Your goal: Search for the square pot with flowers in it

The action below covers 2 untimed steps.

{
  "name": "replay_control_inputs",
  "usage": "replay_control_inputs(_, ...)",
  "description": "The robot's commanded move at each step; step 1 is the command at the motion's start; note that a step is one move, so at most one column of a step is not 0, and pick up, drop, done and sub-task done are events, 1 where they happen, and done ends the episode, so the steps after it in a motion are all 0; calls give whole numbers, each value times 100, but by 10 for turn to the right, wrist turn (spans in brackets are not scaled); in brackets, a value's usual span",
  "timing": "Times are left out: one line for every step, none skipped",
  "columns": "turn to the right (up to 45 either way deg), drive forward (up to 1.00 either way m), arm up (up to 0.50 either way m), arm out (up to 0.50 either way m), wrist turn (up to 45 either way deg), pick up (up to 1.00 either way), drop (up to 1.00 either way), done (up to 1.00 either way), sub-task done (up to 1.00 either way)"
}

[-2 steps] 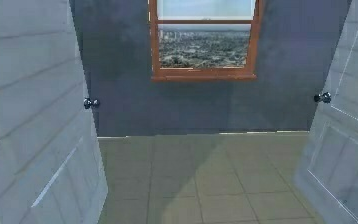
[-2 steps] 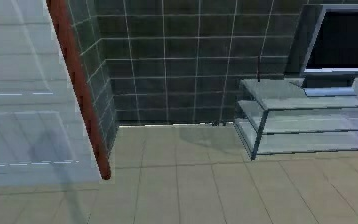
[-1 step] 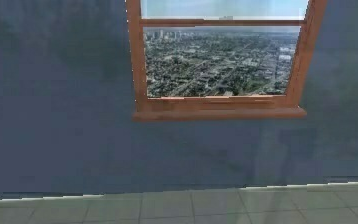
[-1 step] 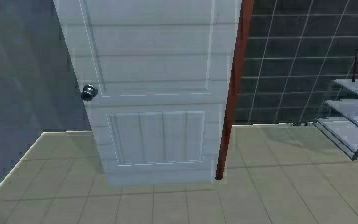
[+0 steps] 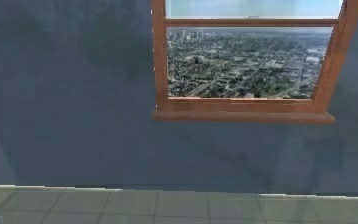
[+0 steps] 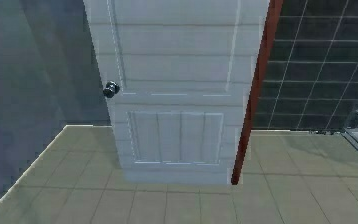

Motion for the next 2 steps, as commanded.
replay_control_inputs(0,20,0,0,0,0,0,0,0)
replay_control_inputs(-300,0,0,0,0,0,0,0,0)
